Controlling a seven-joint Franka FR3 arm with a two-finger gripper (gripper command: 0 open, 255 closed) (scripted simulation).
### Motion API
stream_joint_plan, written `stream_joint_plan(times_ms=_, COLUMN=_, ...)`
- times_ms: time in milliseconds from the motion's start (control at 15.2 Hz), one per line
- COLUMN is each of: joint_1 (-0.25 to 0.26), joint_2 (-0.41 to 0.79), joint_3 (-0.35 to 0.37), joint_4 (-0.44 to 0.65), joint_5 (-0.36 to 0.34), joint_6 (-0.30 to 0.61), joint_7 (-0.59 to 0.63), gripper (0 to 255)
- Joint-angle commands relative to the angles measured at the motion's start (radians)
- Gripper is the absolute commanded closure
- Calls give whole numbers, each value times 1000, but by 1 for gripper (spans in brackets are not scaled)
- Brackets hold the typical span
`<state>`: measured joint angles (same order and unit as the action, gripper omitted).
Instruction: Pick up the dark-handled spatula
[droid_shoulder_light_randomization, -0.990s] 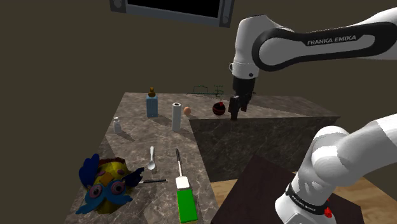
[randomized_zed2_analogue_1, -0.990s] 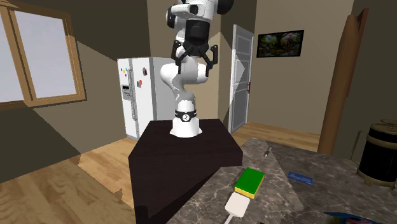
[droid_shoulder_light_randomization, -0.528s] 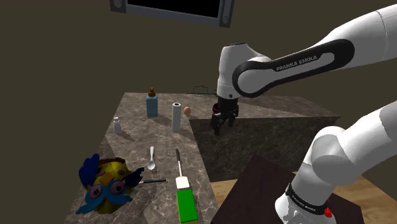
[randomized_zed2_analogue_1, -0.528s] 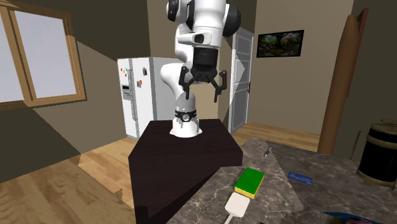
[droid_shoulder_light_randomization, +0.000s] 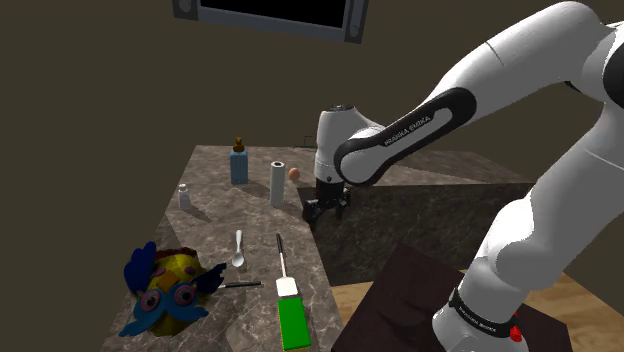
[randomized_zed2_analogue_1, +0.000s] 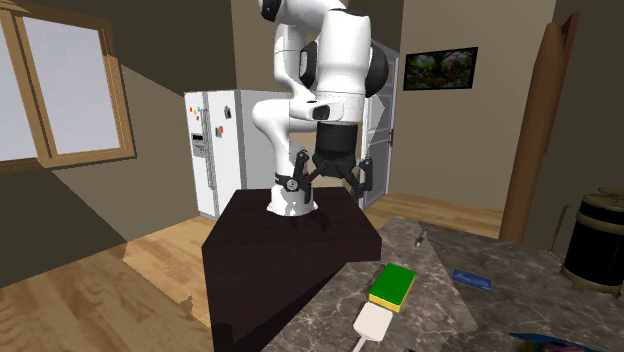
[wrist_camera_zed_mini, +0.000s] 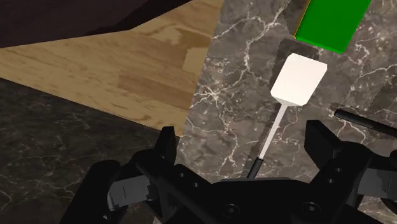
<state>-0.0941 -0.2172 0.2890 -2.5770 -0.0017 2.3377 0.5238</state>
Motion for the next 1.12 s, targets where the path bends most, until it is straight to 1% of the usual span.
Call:
stream_joint_plan(times_ms=0, joint_1=-16, joint_2=89, joint_3=14, joint_4=20, joint_5=-29, joint_6=76, joint_7=70, gripper=0)
stream_joint_plan(times_ms=198, joint_1=-32, joint_2=222, joint_3=24, joint_4=66, joint_5=-95, joint_6=167, joint_7=185, gripper=0)
stream_joint_plan(times_ms=396, joint_1=-30, joint_2=356, joint_3=9, joint_4=126, joint_5=-176, joint_6=243, joint_7=307, gripper=0)
stream_joint_plan(times_ms=594, joint_1=-6, joint_2=485, joint_3=-29, joint_4=200, joint_5=-250, joint_6=303, joint_7=420, gripper=0)
stream_joint_plan(times_ms=726, joint_1=17, joint_2=568, joint_3=-60, joint_4=255, joint_5=-286, joint_6=336, joint_7=485, gripper=0)
stream_joint_plan(times_ms=858, joint_1=41, joint_2=649, joint_3=-92, joint_4=315, joint_5=-311, joint_6=365, joint_7=541, gripper=0)
stream_joint_plan(times_ms=1056, joint_1=70, joint_2=749, joint_3=-131, joint_4=397, joint_5=-326, joint_6=395, joint_7=599, gripper=0)
